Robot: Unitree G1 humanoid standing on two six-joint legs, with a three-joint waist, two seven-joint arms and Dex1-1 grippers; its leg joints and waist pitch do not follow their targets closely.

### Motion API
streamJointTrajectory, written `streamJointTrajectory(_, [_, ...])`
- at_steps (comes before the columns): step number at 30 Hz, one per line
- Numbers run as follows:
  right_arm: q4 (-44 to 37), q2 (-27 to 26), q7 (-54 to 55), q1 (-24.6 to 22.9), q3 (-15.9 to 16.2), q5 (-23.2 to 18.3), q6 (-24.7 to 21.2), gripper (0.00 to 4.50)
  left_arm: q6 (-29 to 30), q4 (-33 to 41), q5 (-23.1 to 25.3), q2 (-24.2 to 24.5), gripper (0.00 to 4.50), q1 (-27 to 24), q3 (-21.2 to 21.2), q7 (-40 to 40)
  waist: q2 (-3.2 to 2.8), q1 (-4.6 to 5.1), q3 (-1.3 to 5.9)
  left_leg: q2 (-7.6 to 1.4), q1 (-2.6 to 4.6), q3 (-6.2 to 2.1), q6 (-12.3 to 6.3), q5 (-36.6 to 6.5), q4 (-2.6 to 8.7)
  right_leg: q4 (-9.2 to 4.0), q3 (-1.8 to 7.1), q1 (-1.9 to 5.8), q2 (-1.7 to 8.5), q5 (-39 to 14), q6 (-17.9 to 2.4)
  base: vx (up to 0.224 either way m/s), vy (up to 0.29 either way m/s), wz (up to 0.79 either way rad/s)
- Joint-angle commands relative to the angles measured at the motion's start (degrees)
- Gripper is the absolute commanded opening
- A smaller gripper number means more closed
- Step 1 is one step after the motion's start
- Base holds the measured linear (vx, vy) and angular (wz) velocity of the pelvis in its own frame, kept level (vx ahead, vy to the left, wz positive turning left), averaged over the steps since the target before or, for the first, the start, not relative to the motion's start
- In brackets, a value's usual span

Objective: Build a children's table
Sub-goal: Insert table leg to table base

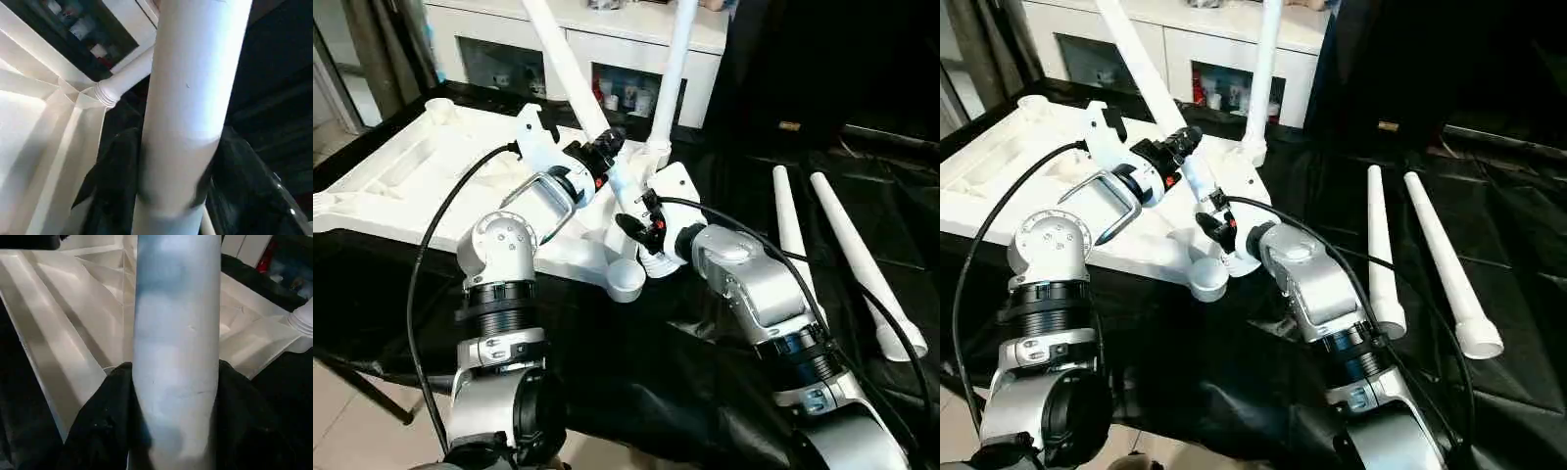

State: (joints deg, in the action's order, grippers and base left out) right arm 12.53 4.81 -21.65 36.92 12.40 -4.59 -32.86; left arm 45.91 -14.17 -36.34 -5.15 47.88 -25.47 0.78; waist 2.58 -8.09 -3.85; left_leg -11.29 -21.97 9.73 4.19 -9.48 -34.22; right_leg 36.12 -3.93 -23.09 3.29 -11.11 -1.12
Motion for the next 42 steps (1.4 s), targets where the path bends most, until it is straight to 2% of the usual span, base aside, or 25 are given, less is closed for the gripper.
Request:
streamJointTrajectory(1, [-0.71,0.11,0.03,0.73,0.90,0.48,2.64,1.86,-0.30,-0.15,-0.70,-0.33,1.93,0.81,1.82,-0.71,0.20,0.19,4.62,-1.53,1.04,-0.48,1.35,-6.21,3.52,-3.80,3.04,3.53,4.56,-3.09,-6.48,0.000,0.000,0.00])
streamJointTrajectory(3, [-0.95,-0.52,-1.66,0.65,-0.47,-1.87,2.48,2.42,-0.61,0.13,0.09,0.37,1.90,0.61,2.74,-1.51,0.14,0.17,4.62,-1.56,1.05,-0.50,1.23,-6.06,3.54,-3.75,3.03,3.47,4.58,-2.81,-6.54,0.000,0.000,0.00])
streamJointTrajectory(4, [-1.72,-1.26,-3.63,0.71,-2.96,-5.11,1.78,2.56,-1.14,0.87,2.12,2.51,1.89,0.04,5.58,-4.33,0.11,0.17,4.65,-1.60,1.05,-0.53,1.22,-6.01,3.53,-3.67,3.03,3.49,4.57,-2.60,-6.60,0.000,0.000,0.00])
streamJointTrajectory(6, [-2.59,-1.44,-5.73,0.92,-5.29,-8.23,0.37,2.64,-1.30,1.74,3.83,4.88,1.86,-0.61,8.59,-7.77,0.22,0.17,4.65,-1.67,1.09,-0.53,0.41,-6.13,3.61,-3.68,3.01,3.40,4.60,-2.65,-6.23,0.000,0.000,0.00])
streamJointTrajectory(7, [-3.37,-0.18,-8.71,1.32,-6.46,-10.41,-1.21,2.76,-0.60,2.90,4.26,7.21,1.85,-1.29,10.99,-11.54,0.08,0.12,4.70,-1.74,1.14,-0.61,0.20,-5.58,3.61,-3.52,3.00,3.42,4.58,-1.98,-6.47,0.000,0.000,0.00])
streamJointTrajectory(9, [-4.61,2.94,-15.02,1.58,-7.45,-13.90,-3.83,2.96,1.20,4.88,3.02,10.06,1.83,-1.95,12.77,-16.45,-0.09,0.08,4.70,-1.85,1.13,-0.57,0.20,-4.87,3.53,-3.19,2.99,3.49,4.47,-0.49,-7.05,0.000,0.000,0.00])
streamJointTrajectory(10, [-5.22,5.68,-19.96,1.59,-8.45,-16.96,-6.39,2.98,2.76,6.41,1.29,12.32,1.83,-2.16,13.38,-20.33,-0.05,0.01,4.68,-1.78,1.25,-0.45,0.17,-4.90,3.46,-3.26,3.00,3.45,4.42,-0.13,-7.29,0.000,0.000,0.00])
streamJointTrajectory(11, [-5.34,6.48,-21.37,1.59,-8.73,-17.87,-7.18,2.98,3.12,6.81,0.83,12.97,1.83,-2.19,13.54,-21.38,-0.06,-0.15,4.70,-1.73,1.17,-0.49,0.10,-4.64,3.41,-3.08,2.99,3.70,4.53,0.28,-7.93,0.000,0.000,0.00])
streamJointTrajectory(12, [-5.57,7.53,-23.17,1.47,-8.85,-18.83,-7.99,2.98,3.38,7.22,0.24,13.69,1.83,-2.22,13.69,-22.60,-0.12,-0.08,4.63,-1.71,1.12,-0.37,0.10,-4.69,3.38,-3.19,3.04,3.52,4.48,0.22,-8.37,0.000,0.000,0.00])
streamJointTrajectory(14, [-5.88,8.65,-25.01,1.27,-8.84,-19.65,-8.69,2.98,3.57,7.62,-0.45,14.38,1.82,-2.27,13.81,-23.89,-0.04,-0.11,4.64,-1.72,1.09,-0.38,0.37,-5.09,3.40,-3.29,2.99,3.63,4.63,-0.86,-9.02,0.000,0.000,0.00])
streamJointTrajectory(15, [-6.17,10.51,-27.83,1.08,-8.98,-21.09,-10.54,2.98,4.18,8.44,-1.60,15.56,1.82,-2.28,14.00,-25.96,0.06,-0.07,4.64,-1.67,1.06,-0.37,0.56,-5.52,3.39,-3.38,2.93,3.71,4.65,-1.75,-9.42,0.000,0.000,0.00])
streamJointTrajectory(17, [-6.29,12.06,-29.81,0.80,-8.25,-21.34,-11.26,2.98,5.06,9.36,-3.52,16.07,1.82,-2.05,13.52,-27.75,0.08,-0.08,4.61,-1.70,1.01,-0.34,0.70,-5.62,3.35,-3.34,2.92,3.65,4.63,-2.39,-9.83,0.000,0.000,0.00])
streamJointTrajectory(20, [-6.37,14.71,-32.59,0.17,-5.96,-21.67,-12.95,2.98,7.28,11.70,-8.85,15.62,1.82,-1.46,11.66,-30.86,0.22,-0.16,4.58,-1.65,0.95,-0.27,1.06,-5.72,3.27,-3.47,2.93,3.70,4.75,-3.90,-10.39,0.000,0.000,0.00])
streamJointTrajectory(23, [-6.37,15.23,-33.13,-0.06,-4.92,-21.42,-13.61,2.98,8.10,12.74,-10.78,14.95,1.82,-1.39,10.90,-31.67,0.27,-0.16,4.62,-1.67,0.94,-0.27,0.93,-5.78,3.20,-3.54,2.91,3.63,4.72,-4.34,-10.45,0.000,0.000,0.00])
streamJointTrajectory(24, [-6.35,15.28,-33.18,-0.09,-4.75,-21.39,-13.83,2.71,8.27,12.90,-11.22,14.77,1.82,-1.37,10.70,-31.74,0.37,-0.11,4.58,-1.67,0.94,-0.27,0.83,-5.78,3.23,-3.57,2.90,3.63,4.66,-4.62,-10.35,0.000,0.000,0.00])
streamJointTrajectory(32, [-4.84,14.68,-31.83,0.63,-4.81,-21.00,-15.14,2.02,8.90,13.27,-12.63,15.76,1.82,-2.22,11.15,-32.45,0.34,-0.19,4.70,-1.68,0.98,-0.34,1.06,-5.31,3.24,-3.58,2.89,3.52,4.57,-4.89,-9.15,0.000,0.000,0.00])
streamJointTrajectory(33, [-4.86,14.53,-31.48,0.63,-4.91,-21.00,-15.06,1.99,8.82,13.22,-12.39,15.80,1.82,-2.37,11.14,-32.09,0.37,-0.15,4.68,-1.66,0.96,-0.33,1.09,-5.29,3.25,-3.55,2.89,3.53,4.56,-4.74,-9.19,0.000,0.000,0.00])
streamJointTrajectory(35, [-4.90,14.15,-30.50,0.61,-4.96,-20.78,-14.70,1.97,8.72,12.30,-11.49,15.44,2.38,-2.16,10.77,-29.89,0.28,-0.20,4.70,-1.70,1.01,-0.36,1.28,-5.29,3.27,-3.53,2.86,3.51,4.57,-4.64,-9.28,0.000,0.000,0.00])
streamJointTrajectory(37, [-4.89,12.54,-27.25,0.50,-4.84,-19.28,-13.40,1.97,8.33,8.89,-8.34,14.19,2.54,-1.25,10.02,-23.55,0.21,-0.14,4.67,-1.71,0.94,-0.35,1.68,-5.55,3.27,-3.53,2.90,3.48,4.59,-4.54,-9.41,0.000,0.000,0.00])
streamJointTrajectory(38, [-4.92,11.84,-26.04,0.47,-4.76,-18.73,-12.98,1.96,7.76,8.41,-6.88,14.00,2.61,-1.35,10.54,-22.30,0.20,-0.11,4.64,-1.72,1.00,-0.38,1.97,-5.61,3.31,-3.62,2.89,3.34,4.53,-4.77,-9.23,0.000,0.000,0.00])
streamJointTrajectory(39, [-4.93,11.60,-25.65,0.46,-4.74,-18.55,-12.86,1.96,7.50,8.39,-6.35,14.00,2.74,-1.46,10.84,-22.09,0.36,-0.02,4.66,-1.62,1.00,-0.42,2.16,-6.21,3.37,-3.77,2.86,3.52,4.55,-5.86,-8.62,0.000,0.000,0.00])
streamJointTrajectory(42, [-5.00,9.59,-22.40,0.47,-4.24,-16.84,-11.43,1.96,5.00,8.43,-0.30,13.14,3.00,-2.47,14.47,-17.71,0.30,0.01,4.71,-1.86,1.03,-0.59,2.55,-6.32,3.59,-3.84,2.87,3.47,4.57,-6.41,-7.16,0.000,0.000,0.00])
